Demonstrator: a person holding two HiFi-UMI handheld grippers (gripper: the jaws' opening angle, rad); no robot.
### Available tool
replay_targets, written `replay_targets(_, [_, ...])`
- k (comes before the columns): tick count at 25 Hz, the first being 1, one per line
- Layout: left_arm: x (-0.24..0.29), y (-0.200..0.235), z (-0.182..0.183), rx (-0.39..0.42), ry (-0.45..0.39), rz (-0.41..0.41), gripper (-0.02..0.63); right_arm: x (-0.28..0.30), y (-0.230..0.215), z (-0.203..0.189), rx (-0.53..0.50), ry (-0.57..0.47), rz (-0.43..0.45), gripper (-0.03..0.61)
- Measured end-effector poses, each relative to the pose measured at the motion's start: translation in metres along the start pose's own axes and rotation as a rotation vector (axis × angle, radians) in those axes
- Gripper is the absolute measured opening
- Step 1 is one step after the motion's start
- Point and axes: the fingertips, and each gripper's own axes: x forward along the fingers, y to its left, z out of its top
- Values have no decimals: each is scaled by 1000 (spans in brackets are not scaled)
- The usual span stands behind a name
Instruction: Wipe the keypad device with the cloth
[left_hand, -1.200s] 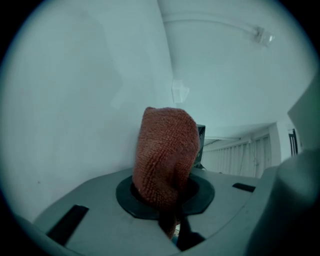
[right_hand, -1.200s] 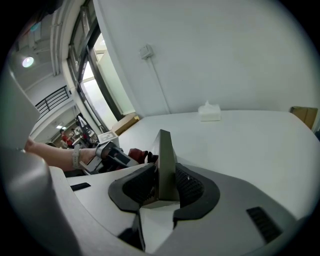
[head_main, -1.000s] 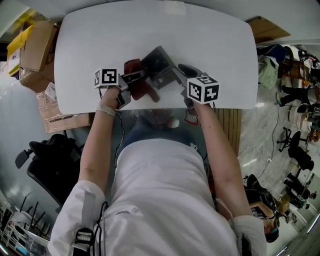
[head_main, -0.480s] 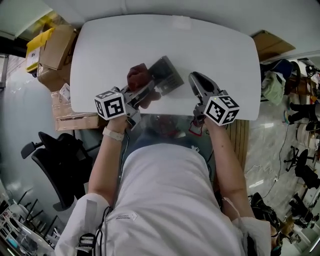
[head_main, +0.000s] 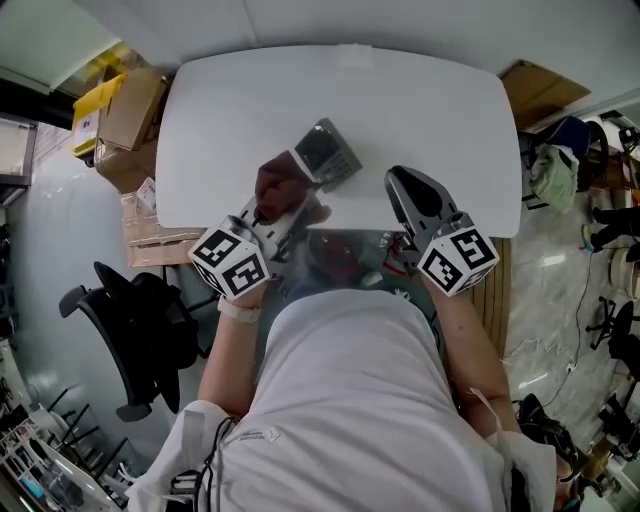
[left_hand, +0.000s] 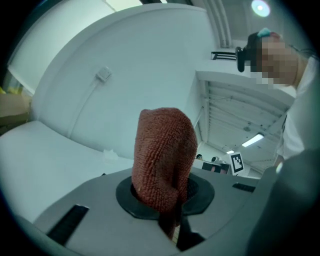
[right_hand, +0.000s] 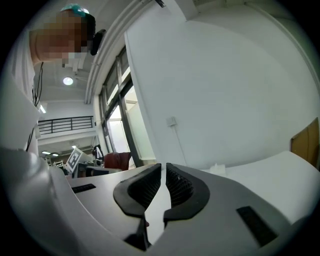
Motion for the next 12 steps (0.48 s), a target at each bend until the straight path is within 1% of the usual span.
replay_targets(2, [-4, -10, 4, 46, -14, 14, 48, -9, 7, 7, -4, -21, 15, 44])
replay_targets(4, [-8, -20, 10, 81, -51, 26, 48, -15, 12, 13, -8, -37, 27, 44])
replay_targets(6, [-12, -28, 14, 140, -78, 46, 48, -20, 17, 17, -12, -48, 40, 44])
replay_targets(9, [-13, -38, 15, 229, -78, 75, 48, -24, 24, 21, -17, -59, 61, 44])
replay_targets(10, [-14, -40, 14, 243, -78, 87, 48, -25, 25, 21, -22, -59, 64, 44])
replay_targets(12, [-15, -41, 13, 242, -80, 108, 48, -26, 26, 20, -31, -55, 64, 38])
